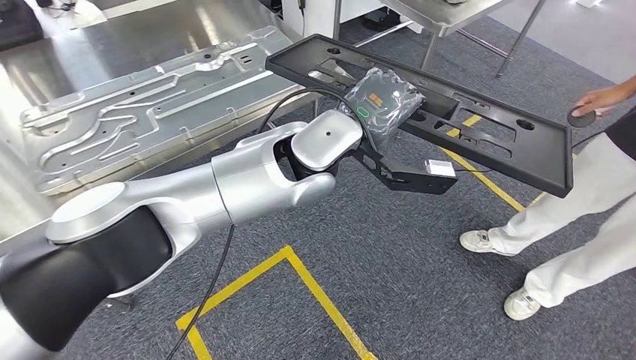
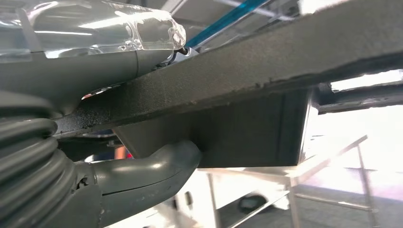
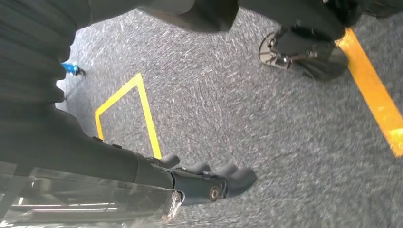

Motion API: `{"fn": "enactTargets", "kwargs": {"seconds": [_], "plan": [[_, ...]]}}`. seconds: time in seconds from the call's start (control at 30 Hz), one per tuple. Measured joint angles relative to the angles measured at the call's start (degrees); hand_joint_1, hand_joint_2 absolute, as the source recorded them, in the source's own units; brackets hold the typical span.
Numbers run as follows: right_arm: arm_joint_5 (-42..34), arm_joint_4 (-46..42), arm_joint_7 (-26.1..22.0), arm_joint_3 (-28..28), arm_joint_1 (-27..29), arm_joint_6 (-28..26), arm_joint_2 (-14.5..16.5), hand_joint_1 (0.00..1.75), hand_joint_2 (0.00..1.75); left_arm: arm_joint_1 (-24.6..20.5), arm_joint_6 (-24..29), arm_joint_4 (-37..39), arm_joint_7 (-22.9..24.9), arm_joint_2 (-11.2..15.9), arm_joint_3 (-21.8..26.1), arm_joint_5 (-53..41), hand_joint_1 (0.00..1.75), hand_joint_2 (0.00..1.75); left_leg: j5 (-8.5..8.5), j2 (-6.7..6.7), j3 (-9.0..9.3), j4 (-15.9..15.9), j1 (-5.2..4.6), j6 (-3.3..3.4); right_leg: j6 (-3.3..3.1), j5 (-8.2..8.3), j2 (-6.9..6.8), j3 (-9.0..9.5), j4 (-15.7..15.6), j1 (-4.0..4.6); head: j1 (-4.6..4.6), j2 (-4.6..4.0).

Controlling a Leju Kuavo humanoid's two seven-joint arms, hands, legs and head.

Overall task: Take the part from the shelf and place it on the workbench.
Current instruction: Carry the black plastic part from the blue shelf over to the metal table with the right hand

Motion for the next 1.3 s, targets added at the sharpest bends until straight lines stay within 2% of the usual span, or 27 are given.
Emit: {"fn": "enactTargets", "kwargs": {"seconds": [0.03,0.07,0.1,0.13,0.2,0.23,0.3,0.37,0.43,0.47,0.5,0.53,0.57,0.63,0.7,0.73,0.8,0.87,0.93,1.0,1.03,1.07,1.1,1.13,1.2,1.23,1.3], "plan": [[0.0,0.0,0.0,0.0,0.1,0.0,0.1,0.0,1.75,0.1,0.0,0.1,0.0,0.0,0.0,0.0,1.75,1.75,0.54,0.12,0.48,-0.1,0.26,-0.55,0.35,-0.19,-0.84,-0.2,0.4,-0.3,-0.12,0.0],[0.0,0.0,0.0,0.0,0.1,0.0,0.2,0.0,1.75,0.1,0.0,0.1,0.0,0.1,0.0,0.0,1.75,1.75,1.82,0.74,2.0,-2.2,0.49,-1.08,0.84,-0.48,-1.58,-0.38,0.9,-0.61,-0.3,0.0],[0.0,0.0,0.0,0.0,0.1,0.0,0.3,0.0,1.75,0.1,0.0,0.2,0.0,0.1,-0.1,0.0,1.75,1.75,2.96,2.1,4.02,-5.5,0.56,-1.59,1.47,-0.91,-2.28,-0.56,1.6,-0.89,-0.53,0.0],[0.0,0.0,0.0,0.0,0.1,0.0,0.3,0.0,1.75,0.0,0.0,0.3,0.1,0.2,-0.1,0.0,1.75,1.75,3.71,3.94,5.73,-8.2,0.39,-1.7,2.13,-1.43,-2.86,-0.77,2.4,-0.97,-0.86,0.0],[0.0,0.0,0.0,0.0,0.0,0.0,0.2,0.0,1.75,0.0,0.0,0.4,0.1,0.2,0.0,0.0,1.75,1.75,3.74,6.09,7.19,-10.9,-0.07,-0.52,3.07,-2.25,-3.87,-1.01,3.6,-0.86,-1.26,0.0],[0.0,0.0,0.0,0.0,0.0,0.1,0.2,0.0,1.75,0.0,0.0,0.5,0.2,0.3,0.0,0.0,1.75,1.75,3.7,5.97,7.06,-10.8,-0.28,0.43,3.29,-2.39,-4.35,-0.99,3.8,-0.73,-1.21,0.0],[0.0,0.0,0.0,-0.1,0.1,0.1,0.3,0.0,1.75,0.0,0.0,0.6,0.2,0.3,0.0,0.0,1.75,1.75,3.9,4.32,6.8,-10.8,-0.27,1.63,3.6,-2.79,-4.77,-0.87,4.0,-0.91,-0.81,0.0],[0.0,0.0,0.0,-0.1,0.2,0.2,0.3,0.0,1.75,0.0,0.0,0.7,0.3,0.2,0.1,0.0,1.75,1.75,4.25,2.64,6.63,-11.0,-0.15,2.3,3.87,-5.16,-2.47,-1.78,6.6,-1.22,-0.57,0.0],[-0.1,0.0,0.0,-0.1,0.2,0.3,0.3,0.0,1.75,0.0,0.0,0.7,0.4,-0.1,0.1,0.0,1.75,1.75,4.54,0.88,6.49,-11.0,-0.2,2.78,3.84,-9.13,0.37,-4.42,13.4,-1.21,-0.05,0.0],[-0.1,0.0,-0.1,-0.1,0.1,0.3,0.3,0.0,1.75,0.0,0.0,0.7,0.4,-0.3,0.0,0.0,1.75,1.75,4.66,-0.05,6.44,-11.1,-0.31,2.95,3.68,-10.62,0.91,-5.92,17.0,-1.1,0.22,0.0],[-0.1,0.0,-0.1,-0.2,0.0,0.3,0.3,0.0,1.75,0.0,0.0,0.7,0.4,-0.3,0.0,0.0,1.75,1.75,4.77,-1.01,6.4,-11.1,-0.46,3.11,3.4,-11.16,1.14,-6.95,19.4,-0.97,0.44,0.0],[-0.1,0.0,-0.1,-0.2,-0.1,0.4,0.3,0.0,1.75,0.0,-0.1,0.8,0.4,-0.4,0.0,0.0,1.75,1.75,4.89,-2.0,6.38,-11.1,-0.61,3.25,2.99,-10.58,1.3,-7.18,19.9,-0.8,0.58,0.0],[-0.1,0.0,-0.1,-0.2,-0.1,0.4,0.3,0.0,1.75,0.0,-0.1,0.8,0.5,-0.4,0.0,0.0,1.75,1.75,5.04,-3.03,6.35,-11.1,-0.72,3.36,2.43,-8.98,1.66,-6.47,18.1,-0.58,0.63,0.0],[-0.1,0.0,-0.1,-0.2,0.1,0.4,0.3,0.0,1.75,0.0,-0.1,0.8,0.5,-0.4,0.0,0.0,1.75,1.75,5.46,-5.03,6.25,-11.2,-0.76,3.34,1.12,-5.04,3.82,-3.41,11.0,-0.09,0.6,0.0],[-0.1,0.0,-0.1,-0.2,0.1,0.4,0.1,0.0,1.75,0.0,-0.1,0.9,0.6,-0.4,0.0,0.0,1.75,1.75,6.07,-6.76,5.95,-11.4,-0.42,2.82,0.31,-3.08,6.08,-1.34,5.9,0.25,0.48,0.0],[-0.1,0.0,-0.1,-0.2,0.1,0.4,0.0,0.0,1.75,0.0,-0.1,1.0,0.6,-0.4,0.0,0.0,1.75,1.75,6.47,-7.55,5.76,-11.6,-0.16,2.41,0.12,-3.0,6.49,-1.03,5.0,0.36,0.48,0.0],[-0.1,0.0,0.0,-0.2,-0.2,0.5,0.1,0.0,1.75,0.0,-0.1,1.1,0.6,-0.3,0.1,0.0,1.75,1.75,7.31,-8.48,5.41,-12.3,0.02,1.67,-0.02,-2.26,5.33,-0.52,3.4,0.31,0.72,0.0],[0.0,-0.1,0.1,-0.2,-0.4,0.5,0.3,0.0,1.75,-0.2,-0.1,1.2,0.6,-0.1,0.1,0.0,1.75,1.75,6.17,-4.84,4.53,-11.5,-0.55,1.21,0.07,-1.0,3.75,0.19,1.0,-0.01,0.34,0.0],[0.0,-0.1,0.2,-0.2,-0.2,0.6,0.4,0.0,1.75,-0.3,-0.1,1.3,0.7,-0.1,0.1,0.0,1.75,1.75,2.44,-0.36,2.42,-6.7,-0.68,0.73,0.32,-0.09,2.21,0.25,-0.2,-0.12,-0.38,0.0],[0.0,-0.1,0.2,-0.2,0.1,0.6,0.4,0.0,1.75,-0.2,-0.1,1.4,0.7,-0.1,0.0,0.0,1.75,1.75,-0.29,0.19,0.51,-0.9,-0.18,0.09,0.5,0.04,0.57,-0.16,0.0,-0.29,-0.77,0.0],[0.0,-0.1,0.2,-0.2,0.1,0.6,0.5,0.0,1.75,-0.1,-0.1,1.5,0.7,-0.1,-0.1,0.0,1.75,1.75,-0.31,0.17,0.57,0.0,-0.03,-0.22,0.64,-0.04,-0.22,-0.36,0.3,-0.42,-0.91,0.0],[0.0,-0.1,0.2,-0.2,0.1,0.6,0.5,0.0,1.75,-0.1,-0.1,1.5,0.7,-0.1,-0.1,0.0,1.75,1.75,0.56,0.38,1.7,-1.1,0.09,-0.51,0.89,-0.2,-0.96,-0.51,0.6,-0.58,-1.08,0.0],[0.0,-0.1,0.2,-0.2,0.1,0.6,0.6,0.0,1.75,-0.1,-0.1,1.6,0.7,-0.1,-0.1,0.0,1.75,1.75,2.03,1.05,3.78,-4.0,0.13,-0.76,1.26,-0.45,-1.63,-0.6,1.1,-0.72,-1.26,0.0],[0.0,-0.1,0.2,-0.2,0.1,0.6,0.6,0.0,1.75,-0.2,-0.1,1.6,0.7,0.0,-0.1,0.0,1.75,1.75,2.84,2.68,5.87,-7.3,-0.1,-0.85,1.71,-0.77,-2.23,-0.7,1.5,-0.79,-1.54,0.0],[0.0,-0.1,0.2,-0.2,0.0,0.6,0.6,0.0,1.75,-0.2,-0.1,1.6,0.7,-0.1,0.0,0.0,1.75,1.75,3.56,5.2,8.47,-11.8,-0.57,0.04,2.57,-1.45,-3.29,-0.91,2.6,-0.61,-2.12,0.0],[0.1,-0.1,0.2,-0.2,0.0,0.6,0.6,0.0,1.75,-0.2,-0.1,1.7,0.7,-0.2,0.0,0.0,1.75,1.75,3.26,5.66,8.59,-12.2,-0.85,0.78,2.82,-1.65,-3.79,-0.96,2.8,-0.46,-2.21,0.0],[0.2,-0.1,0.2,-0.2,-0.1,0.7,0.6,0.0,1.75,-0.2,-0.1,1.8,0.7,-0.2,0.0,0.1,1.75,1.75,3.56,4.26,8.38,-12.3,-0.88,2.09,3.14,-1.88,-4.63,-0.89,3.0,-0.48,-1.9,0.0]]}}
